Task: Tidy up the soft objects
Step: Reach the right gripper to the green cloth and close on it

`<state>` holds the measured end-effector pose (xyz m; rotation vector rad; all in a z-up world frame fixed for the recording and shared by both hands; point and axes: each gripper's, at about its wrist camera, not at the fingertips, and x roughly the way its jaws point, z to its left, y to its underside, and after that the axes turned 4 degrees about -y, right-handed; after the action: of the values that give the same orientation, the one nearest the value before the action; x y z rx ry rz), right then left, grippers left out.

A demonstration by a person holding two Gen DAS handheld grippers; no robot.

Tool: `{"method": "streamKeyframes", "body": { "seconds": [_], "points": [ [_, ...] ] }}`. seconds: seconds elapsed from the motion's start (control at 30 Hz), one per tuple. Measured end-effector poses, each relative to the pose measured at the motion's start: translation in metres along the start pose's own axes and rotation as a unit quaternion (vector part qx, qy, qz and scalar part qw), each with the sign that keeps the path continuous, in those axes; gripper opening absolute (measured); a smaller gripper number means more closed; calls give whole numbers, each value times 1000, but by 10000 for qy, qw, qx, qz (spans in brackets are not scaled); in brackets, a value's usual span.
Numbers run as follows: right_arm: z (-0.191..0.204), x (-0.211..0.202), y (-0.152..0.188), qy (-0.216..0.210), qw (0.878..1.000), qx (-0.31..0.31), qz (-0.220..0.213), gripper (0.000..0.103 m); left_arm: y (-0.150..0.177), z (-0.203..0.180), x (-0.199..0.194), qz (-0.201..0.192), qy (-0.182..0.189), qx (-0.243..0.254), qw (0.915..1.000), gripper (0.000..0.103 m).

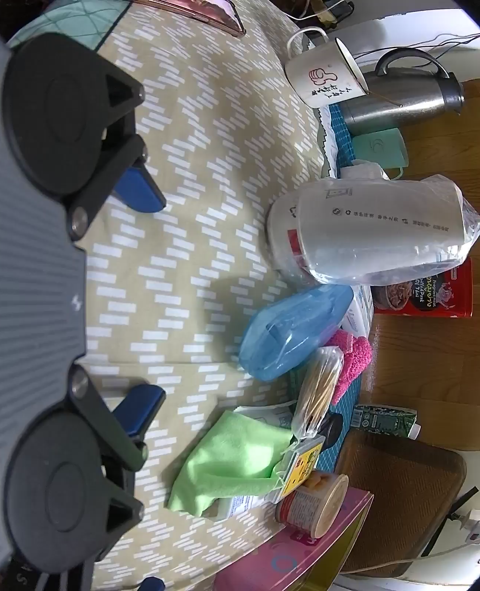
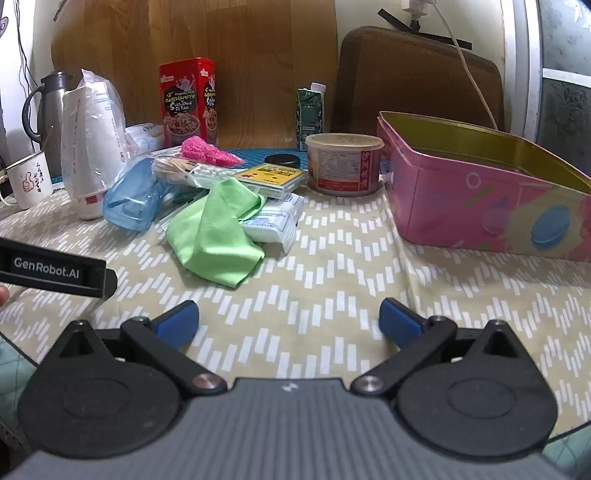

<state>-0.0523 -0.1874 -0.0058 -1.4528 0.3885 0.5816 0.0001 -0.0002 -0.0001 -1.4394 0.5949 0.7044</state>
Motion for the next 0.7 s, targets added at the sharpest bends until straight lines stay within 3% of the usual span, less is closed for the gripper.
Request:
{"method": "streamKeyframes", "body": {
  "seconds": [0.4,0.53,0.67,0.7],
  "points": [
    [-2,-2,-1,-64,10000,-62,-33,103,1,4,3,-206,53,0,9998,103],
    [-6,-6,-1,-260,9995,-16,-163,103,11,10,-2,-493,341,266,9978,103],
    [11,-12,-6,-323,9965,-637,-429,70,18,20,-5,-714,668,525,9938,103],
    [14,-11,-8,-450,9954,-730,-427,66,18,23,-5,-707,720,542,9934,103]
  ]
}}
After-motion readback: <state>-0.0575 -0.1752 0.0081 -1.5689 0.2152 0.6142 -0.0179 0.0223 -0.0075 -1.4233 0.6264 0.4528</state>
